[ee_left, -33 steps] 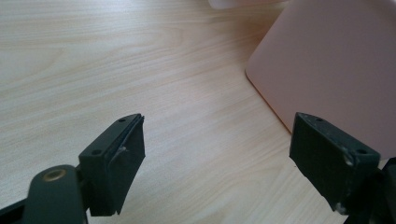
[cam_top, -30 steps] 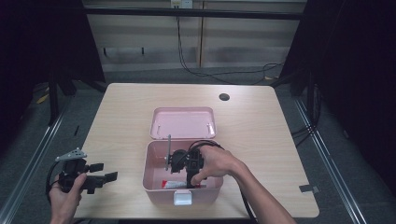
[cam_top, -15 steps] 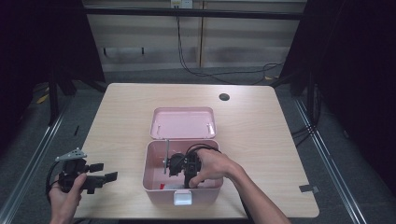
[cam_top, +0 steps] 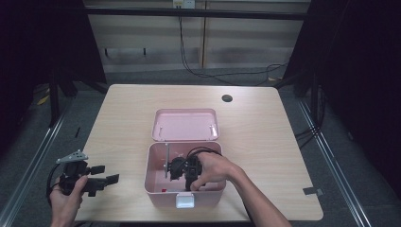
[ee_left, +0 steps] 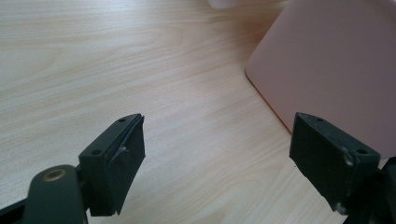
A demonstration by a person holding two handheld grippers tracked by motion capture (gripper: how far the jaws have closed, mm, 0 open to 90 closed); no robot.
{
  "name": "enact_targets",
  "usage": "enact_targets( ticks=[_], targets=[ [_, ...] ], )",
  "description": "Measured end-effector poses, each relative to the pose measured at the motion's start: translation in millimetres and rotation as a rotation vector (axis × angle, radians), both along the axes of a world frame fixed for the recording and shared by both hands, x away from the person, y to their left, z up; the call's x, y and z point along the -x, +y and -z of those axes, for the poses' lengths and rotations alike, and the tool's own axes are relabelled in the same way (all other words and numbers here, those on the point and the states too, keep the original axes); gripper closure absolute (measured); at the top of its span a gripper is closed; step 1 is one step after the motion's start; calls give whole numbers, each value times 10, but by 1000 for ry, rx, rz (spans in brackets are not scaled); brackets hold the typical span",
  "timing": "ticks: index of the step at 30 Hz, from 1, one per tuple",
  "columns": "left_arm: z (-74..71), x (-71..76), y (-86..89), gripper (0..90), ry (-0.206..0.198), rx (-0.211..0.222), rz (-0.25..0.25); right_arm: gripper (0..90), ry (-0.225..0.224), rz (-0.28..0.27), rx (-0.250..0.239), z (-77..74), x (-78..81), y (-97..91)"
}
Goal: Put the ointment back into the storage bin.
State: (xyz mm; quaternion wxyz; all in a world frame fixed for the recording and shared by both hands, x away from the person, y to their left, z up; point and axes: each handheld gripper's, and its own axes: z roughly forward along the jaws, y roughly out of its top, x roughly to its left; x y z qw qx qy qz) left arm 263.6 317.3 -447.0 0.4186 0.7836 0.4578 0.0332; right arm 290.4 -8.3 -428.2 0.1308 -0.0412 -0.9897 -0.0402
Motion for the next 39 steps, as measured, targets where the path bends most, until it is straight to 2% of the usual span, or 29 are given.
enact_targets(
  ticks=[2,7,10,18,19,20,25,29,30,31,32,33,34,38,39],
  targets=[
    [0,0,1,181,-1,0,0,712,-4,-5,8,0,3,2],
    [-1,1,0,181,-1,1,1,711,18,-48,11,29,9,-7],
    [0,-1,-1,181,0,-1,-1,710,17,-33,-8,51,9,-18],
    [-1,1,1,181,0,1,0,702,15,-31,6,43,0,-11],
    [0,1,0,181,0,0,-1,702,18,-35,-3,45,-6,-13],
    [0,0,0,181,0,0,0,702,22,-19,-2,30,-2,-10],
    [-1,0,2,181,0,1,0,701,23,-34,-2,23,16,1],
    [-1,2,1,181,0,2,1,686,15,-19,4,-11,19,-5],
    [-1,2,1,181,0,1,1,677,10,-6,-10,-8,20,-14],
    [-1,2,1,181,0,1,1,672,-9,-16,7,-27,16,-20],
    [0,1,1,181,0,-1,1,651,-7,-1,9,-42,20,-27],
    [0,1,1,181,0,-1,1,651,-7,-1,9,-42,20,-27],
    [0,1,1,181,0,-1,1,645,-26,9,6,-64,24,-50],
    [1,1,-3,181,2,0,-1,613,-36,28,-2,-113,21,-87],
    [1,1,-3,181,1,0,-1,598,-39,60,-4,-150,11,-113]
  ],
)
